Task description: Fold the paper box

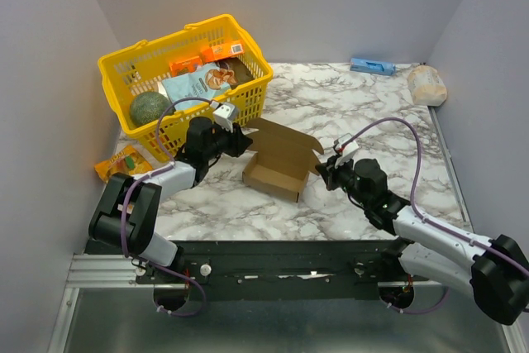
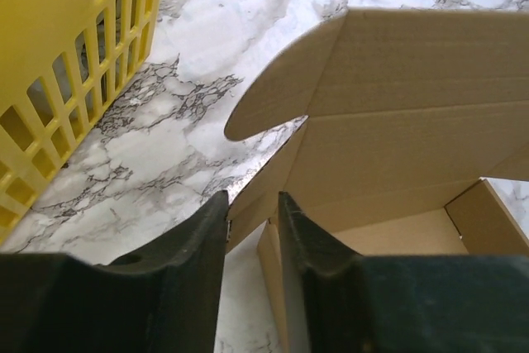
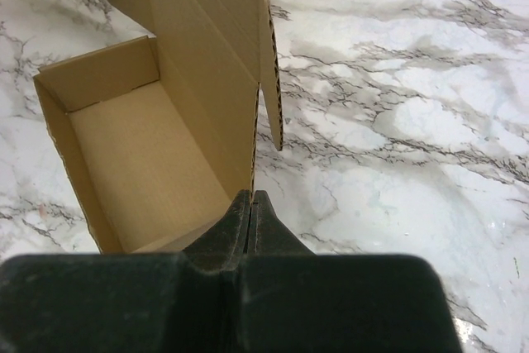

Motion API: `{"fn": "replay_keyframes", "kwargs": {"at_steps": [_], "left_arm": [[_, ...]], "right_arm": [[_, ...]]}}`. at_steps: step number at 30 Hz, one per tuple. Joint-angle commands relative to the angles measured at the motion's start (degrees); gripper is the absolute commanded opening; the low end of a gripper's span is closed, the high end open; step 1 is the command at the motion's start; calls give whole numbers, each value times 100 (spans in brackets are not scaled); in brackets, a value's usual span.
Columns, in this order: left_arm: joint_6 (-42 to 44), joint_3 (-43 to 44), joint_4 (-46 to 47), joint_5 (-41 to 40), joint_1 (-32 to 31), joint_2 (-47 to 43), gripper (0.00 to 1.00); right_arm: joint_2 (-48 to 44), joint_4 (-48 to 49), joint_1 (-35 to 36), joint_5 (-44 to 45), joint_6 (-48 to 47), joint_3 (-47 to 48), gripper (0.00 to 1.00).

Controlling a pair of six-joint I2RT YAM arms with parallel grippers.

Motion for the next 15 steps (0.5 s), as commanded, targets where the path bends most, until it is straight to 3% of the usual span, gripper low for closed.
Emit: {"fn": "replay_keyframes", "kwargs": {"at_steps": [1,10,15], "left_arm": [[-74,-124,248,218,20,-103,29],[-21,16,54,192,-244,20,14],[5,-27,-16,-447,-629,-208,5]], "right_arm": [[94,18,19,42,-117,112,1],[375,-237,27,85,-187,482,1],[358,-263,28,516,-117,631,1]]}}
